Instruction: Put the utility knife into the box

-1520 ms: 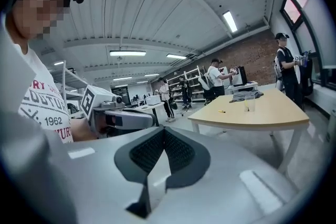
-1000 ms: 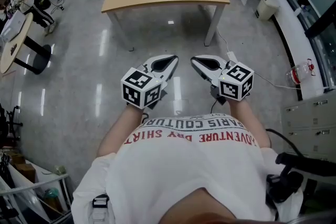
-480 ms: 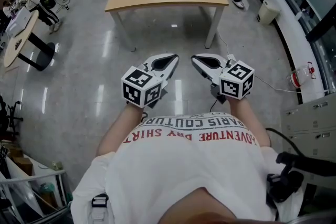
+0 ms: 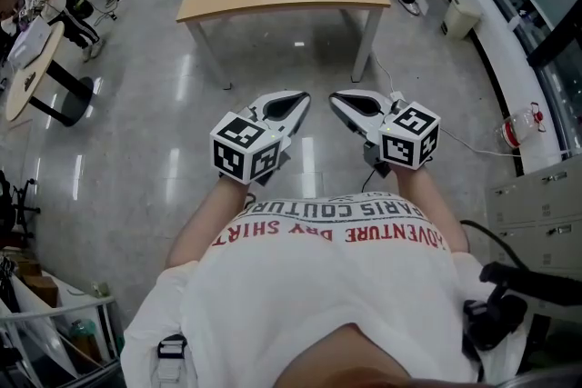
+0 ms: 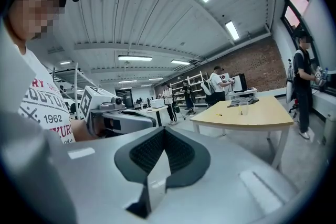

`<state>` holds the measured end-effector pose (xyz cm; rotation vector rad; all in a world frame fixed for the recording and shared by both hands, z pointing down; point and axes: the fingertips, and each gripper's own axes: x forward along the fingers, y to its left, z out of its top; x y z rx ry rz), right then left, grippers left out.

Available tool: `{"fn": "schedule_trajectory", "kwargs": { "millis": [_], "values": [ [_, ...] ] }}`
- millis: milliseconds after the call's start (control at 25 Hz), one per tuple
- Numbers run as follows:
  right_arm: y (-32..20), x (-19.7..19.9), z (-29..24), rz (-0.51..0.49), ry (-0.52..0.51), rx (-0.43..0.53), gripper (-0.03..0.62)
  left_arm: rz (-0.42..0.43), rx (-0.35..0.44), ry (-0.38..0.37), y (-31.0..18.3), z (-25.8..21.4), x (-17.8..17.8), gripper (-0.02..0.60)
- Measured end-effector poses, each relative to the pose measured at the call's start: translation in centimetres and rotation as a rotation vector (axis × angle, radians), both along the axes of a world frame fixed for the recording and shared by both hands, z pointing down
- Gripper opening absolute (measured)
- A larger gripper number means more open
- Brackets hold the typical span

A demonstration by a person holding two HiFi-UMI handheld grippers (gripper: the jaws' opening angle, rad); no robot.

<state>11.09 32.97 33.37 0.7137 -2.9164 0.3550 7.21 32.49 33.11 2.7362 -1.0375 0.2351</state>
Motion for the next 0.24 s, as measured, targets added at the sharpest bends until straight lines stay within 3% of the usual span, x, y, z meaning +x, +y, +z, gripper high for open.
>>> {"fn": "schedule_trajectory", "kwargs": {
  "millis": [240],
  "values": [
    [1.0,1.2,-0.9,0.001,-0.001,0.010,0.002,0.010,0.009,-0.004,0.9,-0.8,1.2,0.002]
  ]
}}
